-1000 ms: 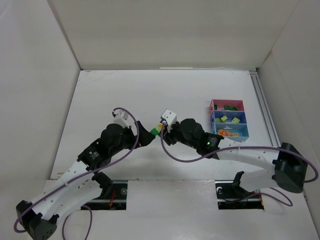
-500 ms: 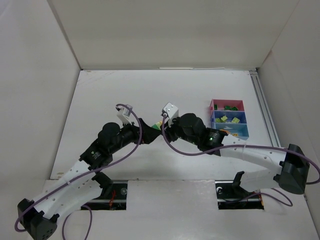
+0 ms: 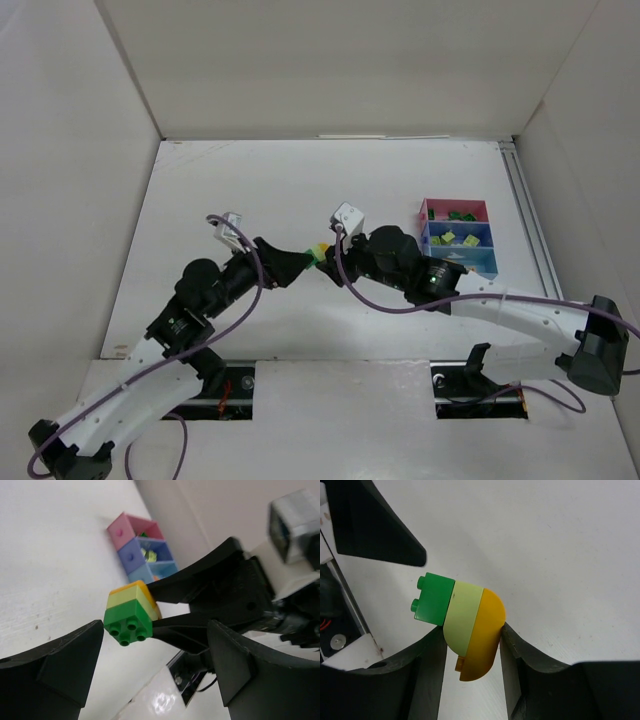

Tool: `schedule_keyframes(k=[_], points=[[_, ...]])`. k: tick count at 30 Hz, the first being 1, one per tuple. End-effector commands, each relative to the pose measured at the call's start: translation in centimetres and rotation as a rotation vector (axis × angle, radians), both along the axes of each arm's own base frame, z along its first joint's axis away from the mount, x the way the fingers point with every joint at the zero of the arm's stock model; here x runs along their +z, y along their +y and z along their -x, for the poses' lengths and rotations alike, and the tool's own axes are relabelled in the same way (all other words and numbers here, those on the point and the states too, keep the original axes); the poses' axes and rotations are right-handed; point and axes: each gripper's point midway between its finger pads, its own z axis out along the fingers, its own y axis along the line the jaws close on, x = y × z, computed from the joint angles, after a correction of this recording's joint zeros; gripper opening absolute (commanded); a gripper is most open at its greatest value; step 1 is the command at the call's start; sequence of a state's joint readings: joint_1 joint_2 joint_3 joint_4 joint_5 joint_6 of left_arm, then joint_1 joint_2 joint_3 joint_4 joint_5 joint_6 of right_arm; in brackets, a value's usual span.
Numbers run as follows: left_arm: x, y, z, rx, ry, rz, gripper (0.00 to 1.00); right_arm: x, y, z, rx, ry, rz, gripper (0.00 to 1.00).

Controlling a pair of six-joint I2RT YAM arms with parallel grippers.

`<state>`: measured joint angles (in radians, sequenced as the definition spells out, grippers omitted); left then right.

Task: Sort the legos into containers by color

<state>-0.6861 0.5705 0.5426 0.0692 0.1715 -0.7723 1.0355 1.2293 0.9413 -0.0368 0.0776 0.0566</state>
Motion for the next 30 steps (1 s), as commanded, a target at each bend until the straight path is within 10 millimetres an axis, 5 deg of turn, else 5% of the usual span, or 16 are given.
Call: schedule_keyframes(k=[1, 15, 22, 26, 30], points=[[4.6, 1.5, 0.1, 0.07, -0.129, 0.165, 0.81, 3.2, 0.4, 0.6, 0.022, -0.032, -0.094, 0.34], [2.9, 0.8, -1.2, 0.087, -0.068, 0.116, 0.82, 6.4, 0.9, 0.2, 0.017, -0.084, -0.178, 0.35], [4.4, -0.2, -1.2, 0.043, -0.118, 0.149, 0.82, 7.1, 1.4, -0.2, 0.001, -0.068, -0.206, 0.35], [3.3, -0.7, -1.6, 0.033, -0.094, 0.117, 0.81, 7.9, 1.4, -0.6, -0.023, -0.079, -0.236, 0.35], [2.9, -0.9, -1.8, 0.033, -0.079, 0.12, 0.72, 9.1, 1.0, -0.7, -0.04, -0.097, -0.26, 0.35]])
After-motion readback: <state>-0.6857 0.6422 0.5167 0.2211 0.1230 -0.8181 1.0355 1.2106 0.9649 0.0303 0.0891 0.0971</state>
